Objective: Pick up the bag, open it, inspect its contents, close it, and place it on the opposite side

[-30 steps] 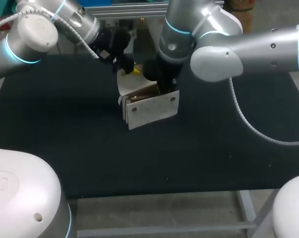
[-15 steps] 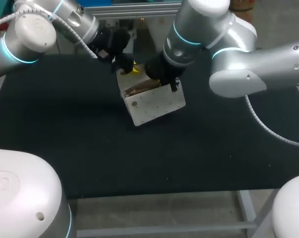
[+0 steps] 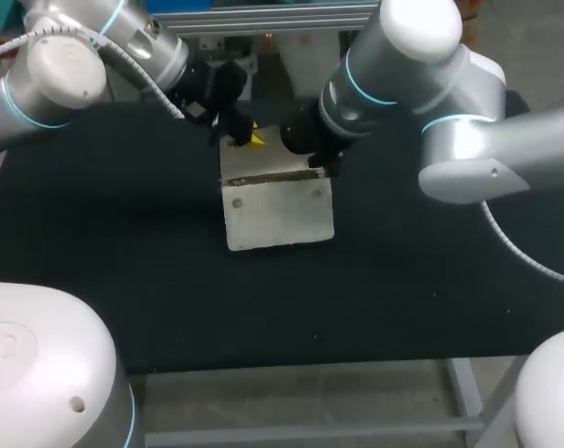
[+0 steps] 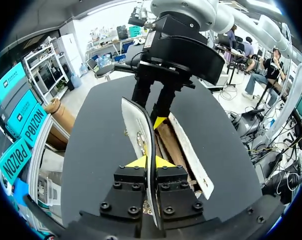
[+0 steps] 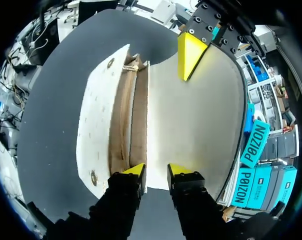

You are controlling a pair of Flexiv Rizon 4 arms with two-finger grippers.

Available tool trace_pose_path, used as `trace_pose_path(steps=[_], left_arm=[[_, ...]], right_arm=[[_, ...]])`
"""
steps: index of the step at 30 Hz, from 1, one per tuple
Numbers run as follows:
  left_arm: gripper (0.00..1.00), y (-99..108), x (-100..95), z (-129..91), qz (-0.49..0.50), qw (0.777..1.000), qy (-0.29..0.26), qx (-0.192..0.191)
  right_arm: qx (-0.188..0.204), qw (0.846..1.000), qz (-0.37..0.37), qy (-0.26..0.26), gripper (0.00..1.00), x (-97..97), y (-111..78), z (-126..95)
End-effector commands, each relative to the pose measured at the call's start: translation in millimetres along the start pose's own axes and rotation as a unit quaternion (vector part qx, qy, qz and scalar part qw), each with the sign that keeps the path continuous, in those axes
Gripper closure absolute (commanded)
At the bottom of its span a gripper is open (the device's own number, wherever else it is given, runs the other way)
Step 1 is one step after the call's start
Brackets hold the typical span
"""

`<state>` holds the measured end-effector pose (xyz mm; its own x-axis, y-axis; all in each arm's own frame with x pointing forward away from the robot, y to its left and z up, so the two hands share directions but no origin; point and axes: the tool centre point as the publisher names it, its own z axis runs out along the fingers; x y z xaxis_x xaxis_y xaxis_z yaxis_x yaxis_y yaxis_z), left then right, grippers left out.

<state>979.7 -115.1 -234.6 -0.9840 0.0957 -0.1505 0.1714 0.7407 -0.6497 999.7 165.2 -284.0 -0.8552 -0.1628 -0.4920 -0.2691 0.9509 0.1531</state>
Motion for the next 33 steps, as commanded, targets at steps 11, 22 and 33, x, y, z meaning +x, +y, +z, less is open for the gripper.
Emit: trace_pose_path(steps=[11, 22, 33], left_arm=[[1.0, -0.9, 1.7, -5.7, -0.005, 1.0, -0.008, 0.0], [1.0, -8.5, 3.7, -20.9, -0.042, 0.999, -0.009, 0.002], [1.0, -13.4, 7.5, -21.0, -0.074, 0.997, 0.032, 0.011]], right_arm=[[0.001, 0.999, -0.012, -0.043, 1.0, -0.8, 8.5, -26.0], [-0.008, 0.996, -0.03, -0.082, 1.0, 13.7, 13.9, -65.2], [-0.02, 0.992, -0.052, -0.112, 1.0, 40.6, 22.8, -102.8]])
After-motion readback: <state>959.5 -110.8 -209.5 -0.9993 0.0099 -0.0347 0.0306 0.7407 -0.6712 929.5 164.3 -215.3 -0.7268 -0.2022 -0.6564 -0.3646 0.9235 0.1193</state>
